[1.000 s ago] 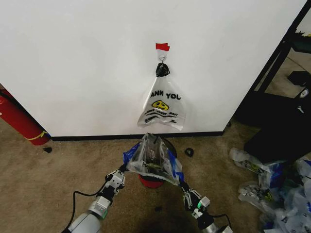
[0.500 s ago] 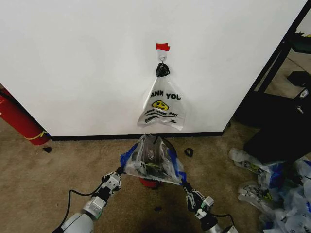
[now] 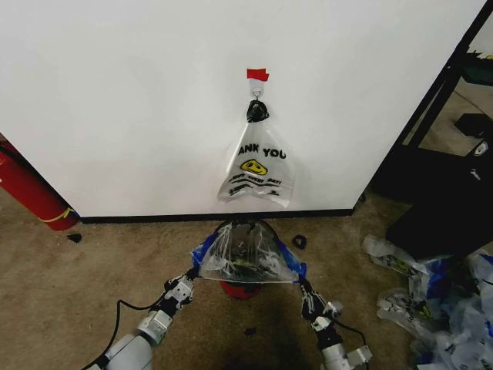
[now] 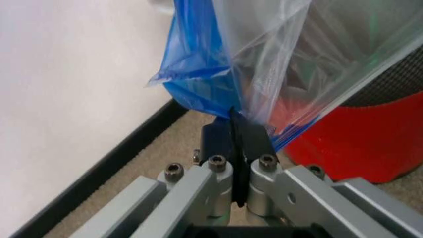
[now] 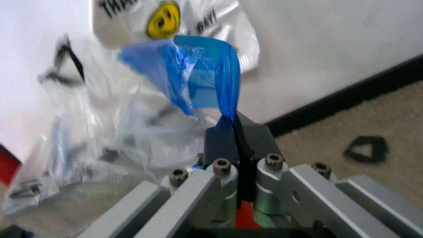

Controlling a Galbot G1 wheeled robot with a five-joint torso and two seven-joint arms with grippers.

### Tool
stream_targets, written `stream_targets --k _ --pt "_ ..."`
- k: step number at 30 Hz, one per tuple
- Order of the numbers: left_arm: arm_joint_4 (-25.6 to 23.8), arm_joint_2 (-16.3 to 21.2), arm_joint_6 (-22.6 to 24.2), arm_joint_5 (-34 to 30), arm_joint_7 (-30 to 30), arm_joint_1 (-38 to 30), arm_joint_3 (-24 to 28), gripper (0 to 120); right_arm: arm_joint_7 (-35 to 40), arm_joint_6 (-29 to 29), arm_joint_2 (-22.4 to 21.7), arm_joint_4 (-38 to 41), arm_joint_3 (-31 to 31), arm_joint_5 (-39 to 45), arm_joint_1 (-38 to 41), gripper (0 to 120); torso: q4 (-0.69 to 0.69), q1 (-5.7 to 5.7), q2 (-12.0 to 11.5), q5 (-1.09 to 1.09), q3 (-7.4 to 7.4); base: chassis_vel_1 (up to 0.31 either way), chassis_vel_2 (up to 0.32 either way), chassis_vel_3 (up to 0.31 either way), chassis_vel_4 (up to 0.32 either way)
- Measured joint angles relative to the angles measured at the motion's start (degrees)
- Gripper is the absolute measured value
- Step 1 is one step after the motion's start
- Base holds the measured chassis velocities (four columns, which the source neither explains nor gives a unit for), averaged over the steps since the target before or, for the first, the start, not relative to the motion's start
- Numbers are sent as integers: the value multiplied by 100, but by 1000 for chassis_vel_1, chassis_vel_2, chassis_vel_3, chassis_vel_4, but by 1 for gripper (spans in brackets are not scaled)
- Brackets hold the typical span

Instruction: Pick up the garbage bag from the wall and place it over the trash bin.

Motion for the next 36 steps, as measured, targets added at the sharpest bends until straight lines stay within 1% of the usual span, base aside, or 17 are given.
stream_targets --k 4,5,8,11,13,14,15,17,19,20,22,23,24,29,30,33,36 --pt "-82 54 -15 -16 141 -13 -33 0 27 -92 48 36 -1 180 57 0 2 0 0 9 0 0 0 0 0" --pt "-105 75 -64 -41 205 -14 -67 0 -26 -117 50 91 -2 231 59 0 4 -1 0 24 -1 0 0 0 0" --pt "-132 69 -183 -87 340 -6 -121 0 -182 -146 12 128 -3 253 34 0 8 0 -1 27 0 0 0 0 0" --pt "-151 34 -319 -122 464 -7 -173 5 -359 -184 -55 188 -35 242 -17 2 10 0 -1 27 -1 0 0 0 0" --pt "-183 -22 -583 -120 824 -28 -280 20 -673 -280 -228 320 -86 93 -149 16 3 0 0 14 -1 0 0 0 0" --pt "-226 -19 -751 -58 1219 -64 -397 30 -729 -323 -359 401 -44 -261 -243 26 -5 -1 -1 15 1 0 0 0 0" --pt "-235 -16 -812 -40 1385 -82 -432 34 -715 -342 -423 422 -12 -432 -281 31 -7 -1 -1 20 1 0 0 0 0" --pt "-240 -22 -884 3 1581 -107 -496 37 -697 -349 -491 469 22 -576 -320 34 -5 0 -1 23 2 0 0 0 0" --pt "-257 -88 -963 124 1899 -136 -659 46 -669 -363 -623 617 97 -706 -373 43 -1 0 -1 17 2 0 0 0 0" --pt "-282 -152 -984 201 2039 -134 -770 48 -657 -377 -678 695 119 -715 -410 46 -1 0 -1 12 2 0 0 0 0" --pt "-435 -435 -994 424 2435 -45 -1198 60 -646 -459 -832 986 189 -632 -545 56 -1 0 -1 16 1 0 0 0 0" --pt "-435 -435 -994 424 2435 -45 -1198 60 -646 -459 -832 986 189 -632 -545 56 -1 0 -1 16 1 0 0 0 0" --pt "-534 -592 -976 485 2578 30 -1385 65 -647 -514 -901 1123 226 -558 -603 61 0 0 -1 15 0 0 0 0 0" --pt "-954 -1727 -1104 887 3380 444 -2312 86 -882 -1002 -1187 1809 417 -52 -880 83 2 0 0 11 0 0 0 0 0" --pt "-954 -1727 -1104 887 3380 444 -2312 86 -882 -1002 -1187 1809 417 -52 -880 83 2 0 0 11 0 0 0 0 0" --pt "-1052 -2148 -1373 1046 3842 563 -2645 97 -910 -1202 -1300 1975 510 -57 -904 94 2 0 0 11 0 0 0 0 0" --pt "-1058 -2224 -1463 1064 3963 605 -2686 100 -866 -1255 -1351 1969 534 -131 -890 98 2 0 0 12 0 0 0 0 0"
